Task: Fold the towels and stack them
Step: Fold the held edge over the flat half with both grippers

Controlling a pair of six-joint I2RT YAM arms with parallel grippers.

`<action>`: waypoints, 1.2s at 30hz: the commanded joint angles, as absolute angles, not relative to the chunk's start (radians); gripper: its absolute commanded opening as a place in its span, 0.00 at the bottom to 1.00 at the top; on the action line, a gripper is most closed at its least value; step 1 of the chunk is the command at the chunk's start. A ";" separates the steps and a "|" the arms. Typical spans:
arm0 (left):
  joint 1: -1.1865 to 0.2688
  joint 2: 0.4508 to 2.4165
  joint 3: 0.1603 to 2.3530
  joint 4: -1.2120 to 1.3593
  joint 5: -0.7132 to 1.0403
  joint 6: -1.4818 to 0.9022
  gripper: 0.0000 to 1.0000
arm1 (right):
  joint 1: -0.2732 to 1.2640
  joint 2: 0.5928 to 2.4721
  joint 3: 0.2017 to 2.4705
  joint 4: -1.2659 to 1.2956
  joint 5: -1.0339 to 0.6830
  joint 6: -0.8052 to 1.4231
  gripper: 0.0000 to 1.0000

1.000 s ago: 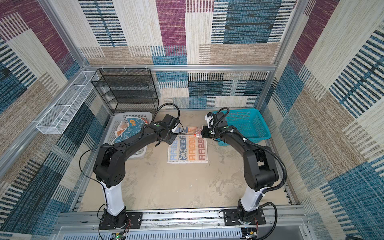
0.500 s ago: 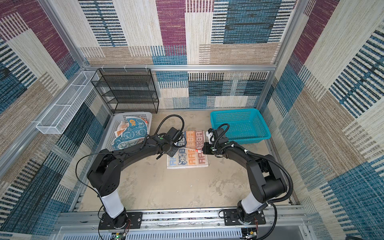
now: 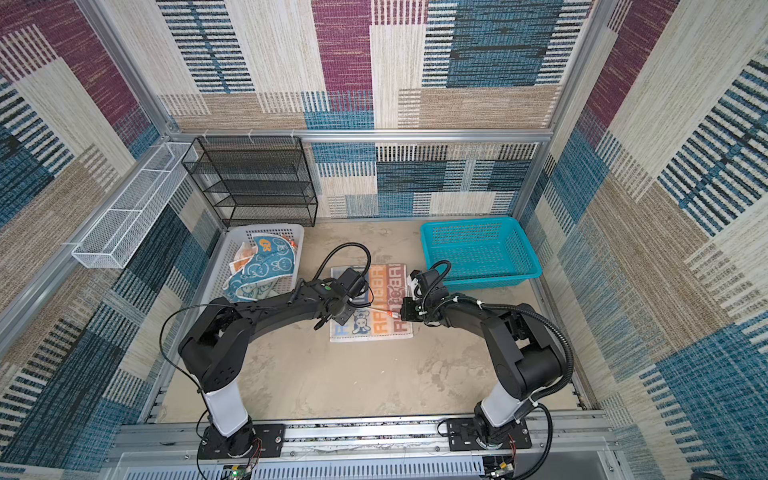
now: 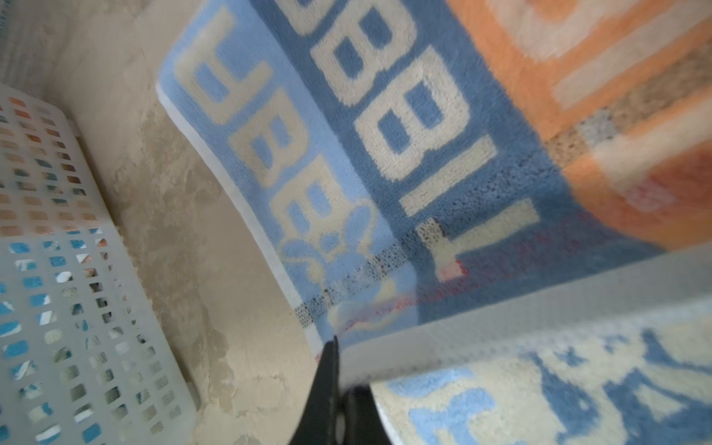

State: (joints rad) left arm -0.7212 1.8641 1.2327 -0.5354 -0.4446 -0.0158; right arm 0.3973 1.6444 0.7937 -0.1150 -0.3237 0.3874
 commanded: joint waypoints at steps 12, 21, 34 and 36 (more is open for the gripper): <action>-0.639 1.922 1.405 -0.599 -0.523 0.019 0.00 | 0.399 1.768 0.993 -0.117 -0.336 0.411 0.00; -0.652 1.812 1.429 -0.667 -0.571 0.020 0.00 | 0.402 1.608 1.041 -0.232 -0.316 0.385 0.00; -0.727 1.784 1.207 -0.645 -0.559 -0.108 0.00 | 0.440 1.625 0.766 -0.054 -0.364 0.444 0.00; -0.733 1.803 1.198 -0.644 -0.557 -0.113 0.00 | 0.440 1.642 0.760 -0.036 -0.364 0.446 0.00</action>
State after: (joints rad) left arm -0.7315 1.7878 1.2098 -0.6289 -0.5163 -0.0612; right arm 0.4404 1.6264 0.7696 -0.0776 -0.3779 0.4290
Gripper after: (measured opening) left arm 0.060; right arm 0.067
